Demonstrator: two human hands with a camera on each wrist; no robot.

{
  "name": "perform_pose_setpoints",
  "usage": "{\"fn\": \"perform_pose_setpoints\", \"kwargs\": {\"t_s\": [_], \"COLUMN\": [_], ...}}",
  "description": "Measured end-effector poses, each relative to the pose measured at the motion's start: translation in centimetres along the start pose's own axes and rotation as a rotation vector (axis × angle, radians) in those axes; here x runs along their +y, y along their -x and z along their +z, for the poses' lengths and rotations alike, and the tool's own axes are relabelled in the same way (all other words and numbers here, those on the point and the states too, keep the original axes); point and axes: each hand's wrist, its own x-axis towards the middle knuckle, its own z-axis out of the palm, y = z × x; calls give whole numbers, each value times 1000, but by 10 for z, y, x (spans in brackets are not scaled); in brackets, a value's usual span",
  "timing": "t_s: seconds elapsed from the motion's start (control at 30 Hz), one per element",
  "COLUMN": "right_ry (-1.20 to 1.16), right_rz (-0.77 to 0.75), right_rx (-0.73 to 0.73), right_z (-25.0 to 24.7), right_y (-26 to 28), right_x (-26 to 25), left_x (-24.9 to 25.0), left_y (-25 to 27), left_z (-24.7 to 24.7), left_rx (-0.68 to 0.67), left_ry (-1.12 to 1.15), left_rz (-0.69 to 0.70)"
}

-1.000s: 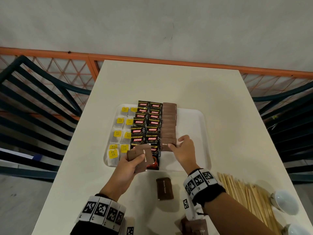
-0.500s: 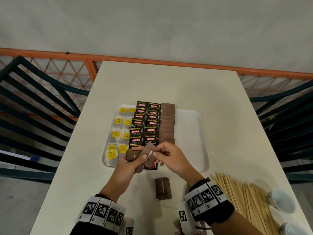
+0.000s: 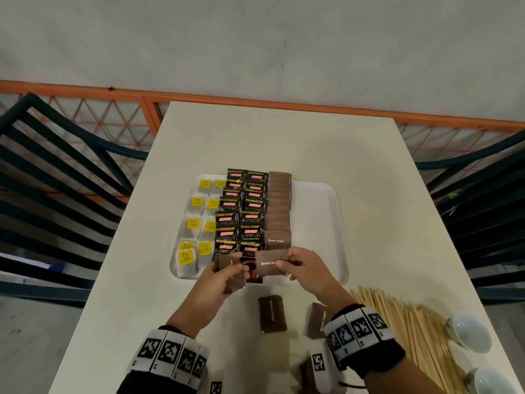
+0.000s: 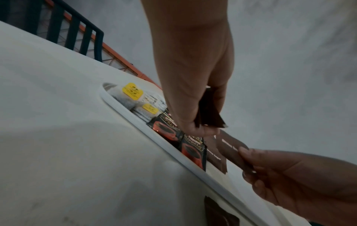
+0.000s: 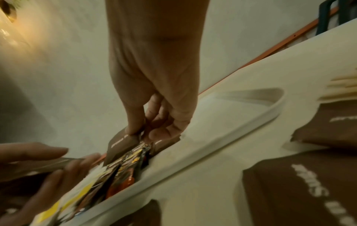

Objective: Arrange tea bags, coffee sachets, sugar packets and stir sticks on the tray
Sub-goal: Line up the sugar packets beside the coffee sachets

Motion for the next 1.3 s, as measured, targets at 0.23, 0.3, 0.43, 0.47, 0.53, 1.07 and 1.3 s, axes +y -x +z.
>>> {"fn": "perform_pose_setpoints", "kwargs": {"t_s": [0.23, 0.3, 0.43, 0.47, 0.53, 1.07, 1.3], "right_ry": [24, 48, 88, 98, 103, 114, 64], "right_rz": [117, 128, 133, 129, 121, -262, -144], "right_rx": [162, 169, 216, 233, 267, -94, -150], "right_z": [-9, -6, 1, 2, 4, 21, 8], "right_y": [-29, -32, -35, -36, -35, 8, 11], "right_x": [19, 19, 17, 16, 14, -32, -24], "left_x": [7, 6, 6, 6, 7, 7, 8], "left_y": [5, 7, 7, 7, 7, 10, 10], "left_z": [-4, -4, -4, -4, -4, 4, 1], "left_rx": [-14, -13, 10, 19, 39, -5, 47], "left_ry": [154, 126, 75, 65, 40, -278, -350], "left_rz": [-44, -41, -44, -43, -36, 77, 108]}}
